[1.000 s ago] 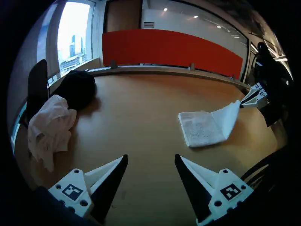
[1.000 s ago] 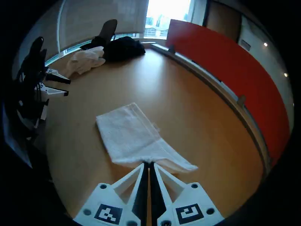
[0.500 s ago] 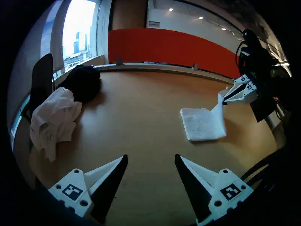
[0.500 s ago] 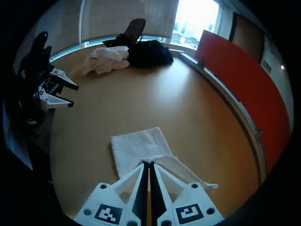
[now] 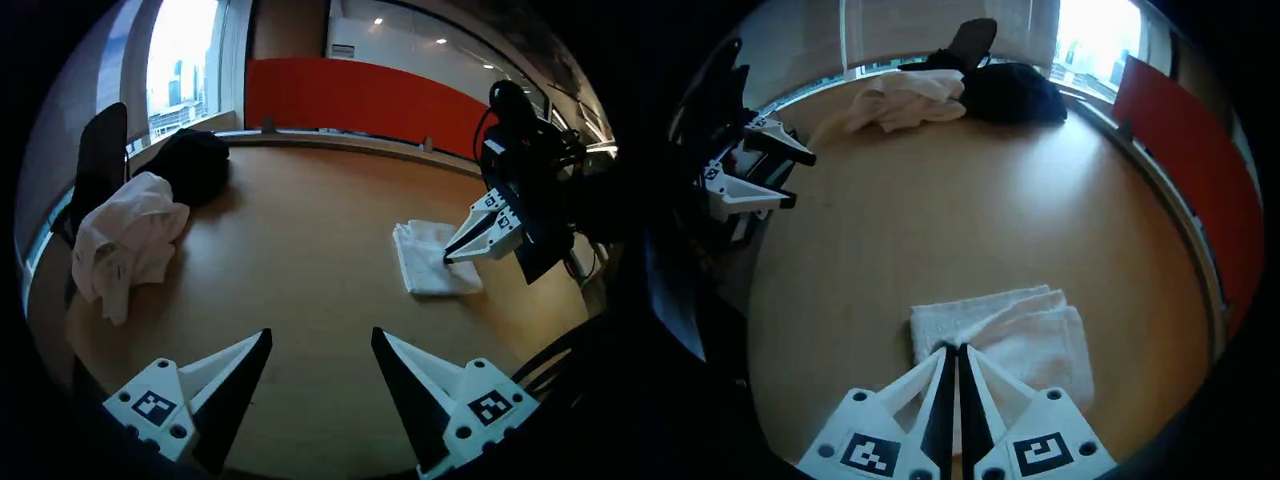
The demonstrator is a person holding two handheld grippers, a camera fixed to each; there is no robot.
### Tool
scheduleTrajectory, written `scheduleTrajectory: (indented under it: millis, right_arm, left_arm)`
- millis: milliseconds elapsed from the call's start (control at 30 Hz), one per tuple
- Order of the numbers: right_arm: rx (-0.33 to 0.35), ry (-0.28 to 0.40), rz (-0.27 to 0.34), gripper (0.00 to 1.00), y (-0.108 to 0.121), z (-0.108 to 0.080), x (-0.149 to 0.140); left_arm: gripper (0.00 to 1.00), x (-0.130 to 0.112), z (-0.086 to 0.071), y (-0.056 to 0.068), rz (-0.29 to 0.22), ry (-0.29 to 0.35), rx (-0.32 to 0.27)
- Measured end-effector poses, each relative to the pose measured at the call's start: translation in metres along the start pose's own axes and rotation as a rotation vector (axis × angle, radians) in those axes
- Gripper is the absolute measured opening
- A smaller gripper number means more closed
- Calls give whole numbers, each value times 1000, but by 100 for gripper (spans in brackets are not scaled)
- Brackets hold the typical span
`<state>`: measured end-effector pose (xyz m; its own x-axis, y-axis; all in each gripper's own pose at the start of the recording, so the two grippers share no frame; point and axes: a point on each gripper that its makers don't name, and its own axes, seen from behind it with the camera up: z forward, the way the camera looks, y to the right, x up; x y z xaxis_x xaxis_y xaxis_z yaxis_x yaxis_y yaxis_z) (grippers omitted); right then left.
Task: Fold towel
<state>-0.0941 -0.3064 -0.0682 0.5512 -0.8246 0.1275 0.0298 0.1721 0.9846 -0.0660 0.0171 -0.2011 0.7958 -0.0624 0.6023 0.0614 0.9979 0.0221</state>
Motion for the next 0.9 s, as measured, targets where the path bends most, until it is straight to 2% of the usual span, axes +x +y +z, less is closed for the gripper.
scheduleTrajectory:
  millis: [167, 300, 333, 467, 533, 600, 667, 900]
  right_arm:
    - [10, -2, 22, 3, -1, 5, -1]
    - [13, -1, 34, 8, -1, 4, -1]
    - [15, -1, 36, 12, -2, 3, -2]
    - [26, -2, 48, 55, -5, -1, -3]
    - [23, 1, 59, 72, -5, -3, -4]
    - [16, 5, 70, 84, -4, -6, -6]
    - [2, 14, 81, 91, -3, -9, -8]
    - [-46, 15, 119, 91, 1, -19, -24]
  left_arm:
    - [92, -3, -1, 0, -3, -7, 2]
    - [92, -4, 1, 1, 0, -11, 0]
    - [92, -3, 1, 1, 1, -12, 0]
    - [92, -2, 2, 2, 3, -13, -2]
    - [92, -2, 2, 1, 3, -13, -2]
    - [92, -2, 2, 1, 3, -13, -2]
    - [92, -1, 2, 2, 3, -14, -5]
    - [92, 1, 3, 1, 6, -12, -7]
